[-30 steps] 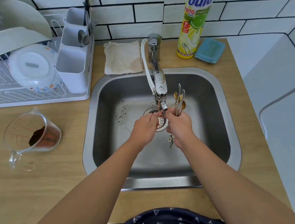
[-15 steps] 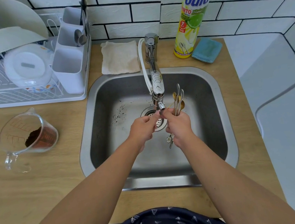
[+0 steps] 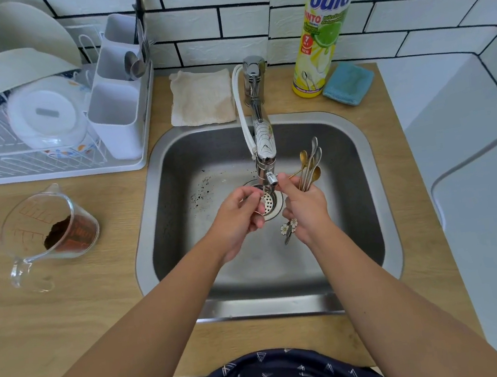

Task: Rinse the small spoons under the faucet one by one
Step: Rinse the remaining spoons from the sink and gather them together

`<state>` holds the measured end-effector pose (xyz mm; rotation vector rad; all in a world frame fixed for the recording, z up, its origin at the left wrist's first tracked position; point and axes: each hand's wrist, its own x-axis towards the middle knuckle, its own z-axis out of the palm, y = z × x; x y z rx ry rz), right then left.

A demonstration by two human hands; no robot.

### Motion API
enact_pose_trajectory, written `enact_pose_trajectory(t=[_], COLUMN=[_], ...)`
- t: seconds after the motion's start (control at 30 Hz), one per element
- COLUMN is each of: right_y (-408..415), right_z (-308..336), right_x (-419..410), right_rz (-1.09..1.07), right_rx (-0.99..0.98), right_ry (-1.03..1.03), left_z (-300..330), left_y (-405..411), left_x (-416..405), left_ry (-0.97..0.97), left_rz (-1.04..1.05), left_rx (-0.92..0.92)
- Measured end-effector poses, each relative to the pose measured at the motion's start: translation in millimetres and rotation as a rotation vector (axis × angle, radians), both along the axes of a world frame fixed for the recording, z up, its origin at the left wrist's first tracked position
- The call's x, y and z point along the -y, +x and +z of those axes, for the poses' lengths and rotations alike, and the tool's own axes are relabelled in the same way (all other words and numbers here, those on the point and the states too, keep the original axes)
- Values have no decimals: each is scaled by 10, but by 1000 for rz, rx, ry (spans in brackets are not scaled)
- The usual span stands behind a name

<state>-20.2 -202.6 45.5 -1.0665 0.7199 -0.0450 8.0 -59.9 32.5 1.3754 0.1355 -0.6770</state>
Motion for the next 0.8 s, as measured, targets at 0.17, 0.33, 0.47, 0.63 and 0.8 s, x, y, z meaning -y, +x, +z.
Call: enact_pose_trajectory(t=[0.17, 0.33, 0.47, 0.63, 0.8], right_y=[27, 35, 5, 25, 96], right_z=[35, 38, -19, -119, -153], right_x=[18, 70, 58, 78, 104], right_rz=[-12, 21, 54, 23, -68], right_rx=[-54, -68, -73, -74, -29], right_ry=[-93, -140, -85, 117, 310], left_z=[31, 31, 12, 7, -52], left_y=[61, 47, 37, -56, -173], left_x=[99, 86, 20, 33, 123], left_ry=[500, 434, 266, 238, 538], left_rz=[-48, -227, -161, -218, -291], left_rx=[460, 279, 152, 143, 300])
